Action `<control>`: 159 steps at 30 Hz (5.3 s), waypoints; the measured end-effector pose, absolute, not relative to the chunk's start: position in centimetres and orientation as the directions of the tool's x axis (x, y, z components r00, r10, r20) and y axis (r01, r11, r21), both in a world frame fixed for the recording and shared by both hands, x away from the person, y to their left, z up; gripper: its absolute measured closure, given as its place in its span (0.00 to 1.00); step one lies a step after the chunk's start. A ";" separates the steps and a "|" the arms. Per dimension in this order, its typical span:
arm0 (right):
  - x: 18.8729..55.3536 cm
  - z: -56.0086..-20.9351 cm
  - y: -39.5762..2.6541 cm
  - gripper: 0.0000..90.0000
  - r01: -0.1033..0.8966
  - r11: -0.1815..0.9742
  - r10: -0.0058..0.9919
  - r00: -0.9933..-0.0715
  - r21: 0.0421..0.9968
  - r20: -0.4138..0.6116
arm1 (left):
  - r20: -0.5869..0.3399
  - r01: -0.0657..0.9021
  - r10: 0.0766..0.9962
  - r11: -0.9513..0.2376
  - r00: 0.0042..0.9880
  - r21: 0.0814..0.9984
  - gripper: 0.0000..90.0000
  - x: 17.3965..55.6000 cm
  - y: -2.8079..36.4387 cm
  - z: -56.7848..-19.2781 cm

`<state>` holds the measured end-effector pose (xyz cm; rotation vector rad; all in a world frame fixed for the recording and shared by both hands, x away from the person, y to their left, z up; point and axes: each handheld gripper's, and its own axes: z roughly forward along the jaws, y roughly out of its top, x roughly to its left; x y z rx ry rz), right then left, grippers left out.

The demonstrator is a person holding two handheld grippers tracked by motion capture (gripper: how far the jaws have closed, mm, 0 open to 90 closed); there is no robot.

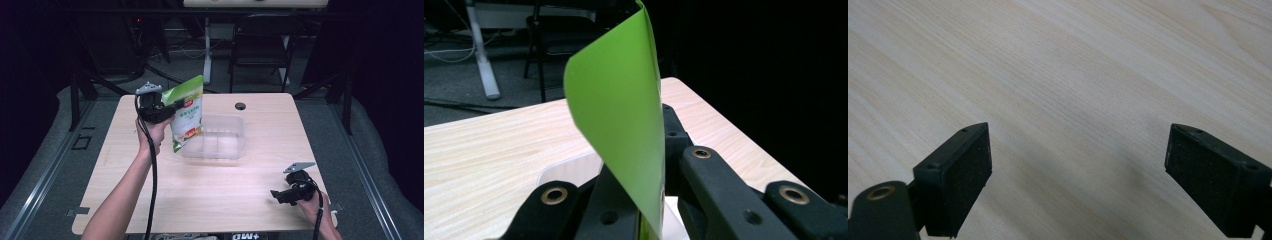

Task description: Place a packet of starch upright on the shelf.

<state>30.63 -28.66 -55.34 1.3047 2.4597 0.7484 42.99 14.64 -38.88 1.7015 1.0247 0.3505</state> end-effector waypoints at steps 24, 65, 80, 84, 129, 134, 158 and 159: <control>30.6 -55.5 -28.6 0.12 0.691 0.461 0.819 -0.573 0.556 0.033 | -0.312 0.502 0.822 0.036 0.477 0.864 0.99 45.4 13.0 -42.7; 30.7 -55.6 -28.5 0.12 0.695 0.468 0.817 -0.576 0.545 0.032 | -0.127 0.520 0.829 -0.215 0.545 0.827 0.99 47.1 11.6 -43.1; 30.7 -55.6 -28.6 0.12 0.696 0.466 0.820 -0.572 0.546 0.031 | -0.150 0.503 0.826 -0.178 0.543 0.846 0.99 44.7 14.0 -44.9; 30.7 -55.6 -28.6 0.12 0.697 0.466 0.820 -0.572 0.545 0.029 | -0.151 0.500 0.831 -0.167 0.535 0.850 0.99 44.1 14.6 -45.4; 30.7 -55.5 -28.5 0.12 0.694 0.464 0.822 -0.568 0.551 0.024 | -0.120 0.532 0.860 -0.191 0.495 0.825 0.20 40.7 18.6 -43.3; 30.7 -55.5 -28.5 0.12 0.693 0.463 0.825 -0.565 0.553 0.018 | -0.094 0.532 0.851 -0.233 0.516 0.814 0.16 38.6 19.3 -41.7; 30.6 -55.4 -28.5 0.12 0.692 0.463 0.825 -0.565 0.554 0.016 | -0.039 0.497 0.821 -0.305 0.569 0.812 0.08 28.8 22.5 -41.5; 30.6 -55.4 -28.5 0.12 0.692 0.465 0.825 -0.566 0.552 0.014 | -0.035 0.497 0.820 -0.312 0.572 0.810 0.08 28.5 22.6 -41.8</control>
